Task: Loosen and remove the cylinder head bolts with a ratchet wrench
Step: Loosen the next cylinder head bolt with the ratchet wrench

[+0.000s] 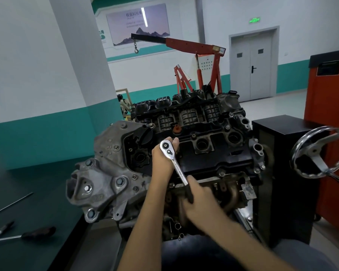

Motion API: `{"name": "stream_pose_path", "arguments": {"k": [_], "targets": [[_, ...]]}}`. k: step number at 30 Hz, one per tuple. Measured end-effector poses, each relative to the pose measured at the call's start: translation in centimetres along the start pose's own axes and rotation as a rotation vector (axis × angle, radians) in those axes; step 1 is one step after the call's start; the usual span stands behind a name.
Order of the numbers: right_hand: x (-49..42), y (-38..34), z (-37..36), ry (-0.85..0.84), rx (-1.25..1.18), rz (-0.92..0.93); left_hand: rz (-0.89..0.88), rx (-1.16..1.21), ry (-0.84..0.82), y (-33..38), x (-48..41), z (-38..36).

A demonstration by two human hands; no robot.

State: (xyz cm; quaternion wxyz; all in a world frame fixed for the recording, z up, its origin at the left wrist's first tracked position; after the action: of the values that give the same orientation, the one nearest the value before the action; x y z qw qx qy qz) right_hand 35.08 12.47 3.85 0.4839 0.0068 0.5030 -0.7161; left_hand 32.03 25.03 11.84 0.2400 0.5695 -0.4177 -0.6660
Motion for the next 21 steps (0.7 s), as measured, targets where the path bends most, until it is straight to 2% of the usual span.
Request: {"name": "stream_pose_path", "arguments": {"k": [5, 7, 9, 11, 16, 19, 21], "targets": [[-6.3, 0.8, 8.3, -0.208, 0.439, 0.29, -0.062, -0.005, -0.106, 0.9, 0.1, -1.0], [-8.5, -0.4, 9.5, -0.213, 0.628, 0.433, -0.043, 0.034, -0.092, 0.6, 0.0, -0.7], [-8.7, -0.7, 9.4, -0.154, 0.689, 0.467, -0.034, 0.072, -0.051, 0.3, 0.2, -0.4], [-6.6, 0.1, 8.4, -0.073, 0.57, 0.391, -0.052, 0.083, 0.008, 0.5, 0.7, -0.1], [0.1, 0.5, 1.6, 0.077, -0.017, 0.038, 0.014, 0.034, 0.099, 0.1, 0.6, -0.2], [1.3, -0.7, -2.0, 0.159, -0.171, -0.063, -0.013, -0.093, 0.11, 0.3, 0.3, 0.0], [1.2, -0.8, -2.3, 0.136, -0.203, -0.085, -0.032, -0.108, 0.104, 0.4, 0.2, 0.1]]}}
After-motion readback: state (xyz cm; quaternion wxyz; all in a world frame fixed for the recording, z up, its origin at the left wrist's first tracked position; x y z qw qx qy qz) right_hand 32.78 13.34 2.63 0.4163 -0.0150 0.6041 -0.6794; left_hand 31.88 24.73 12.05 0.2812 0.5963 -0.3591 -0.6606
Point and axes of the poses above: each hand's wrist, its own x-axis away from the middle knuckle, its own z-axis out of the back of the hand, y = z × x, the point moved 9 cm from there along -x, towards the middle knuckle, and after that the axes turned 11 degrees about y, right-handed, at the moved point
